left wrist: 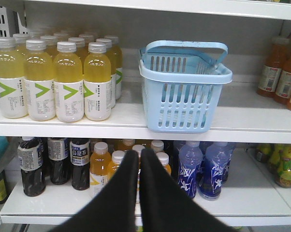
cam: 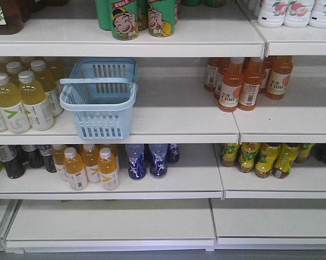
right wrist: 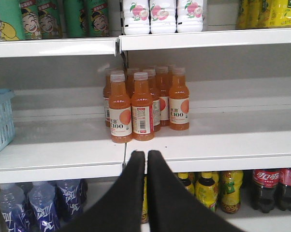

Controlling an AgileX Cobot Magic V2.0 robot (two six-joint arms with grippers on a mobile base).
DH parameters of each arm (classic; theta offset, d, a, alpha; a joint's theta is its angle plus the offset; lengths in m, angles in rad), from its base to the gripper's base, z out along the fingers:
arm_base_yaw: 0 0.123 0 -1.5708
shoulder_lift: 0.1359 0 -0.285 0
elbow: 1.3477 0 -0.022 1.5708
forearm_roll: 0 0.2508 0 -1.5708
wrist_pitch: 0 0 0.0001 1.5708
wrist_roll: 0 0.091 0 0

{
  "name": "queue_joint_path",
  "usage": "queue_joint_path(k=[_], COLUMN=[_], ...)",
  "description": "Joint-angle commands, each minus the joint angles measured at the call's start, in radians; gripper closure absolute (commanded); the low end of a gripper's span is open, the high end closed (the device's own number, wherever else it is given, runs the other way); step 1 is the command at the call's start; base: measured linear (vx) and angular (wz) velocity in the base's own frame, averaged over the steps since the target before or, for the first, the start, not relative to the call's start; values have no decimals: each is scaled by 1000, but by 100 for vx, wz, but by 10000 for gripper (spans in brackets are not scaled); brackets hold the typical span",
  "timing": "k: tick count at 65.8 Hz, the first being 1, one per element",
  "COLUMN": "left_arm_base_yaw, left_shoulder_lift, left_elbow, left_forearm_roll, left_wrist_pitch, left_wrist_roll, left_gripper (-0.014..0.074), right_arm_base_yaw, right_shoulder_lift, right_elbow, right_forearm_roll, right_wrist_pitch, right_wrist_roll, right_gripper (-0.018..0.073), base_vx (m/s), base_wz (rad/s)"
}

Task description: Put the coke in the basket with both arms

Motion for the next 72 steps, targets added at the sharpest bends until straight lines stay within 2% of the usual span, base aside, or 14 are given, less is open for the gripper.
queue_joint_path(k=[1,72], left_arm_base_yaw=[0,0], left_shoulder_lift=[-17,-17], left_elbow=[-28,-28], left_forearm_roll=[-8,-8], left_wrist_pitch=[-74,-74], left_wrist_roll=[-6,-6], left_gripper=[603,603], right_arm_base_yaw=[-6,-6], right_shoulder_lift=[-13,-13], right_elbow=[8,8], right_forearm_roll=[-10,-10], right_wrist_pitch=[-75,-75], right_wrist_roll=[-7,-7], right_gripper=[561,561], base_vx=[1,1], base_wz=[0,0])
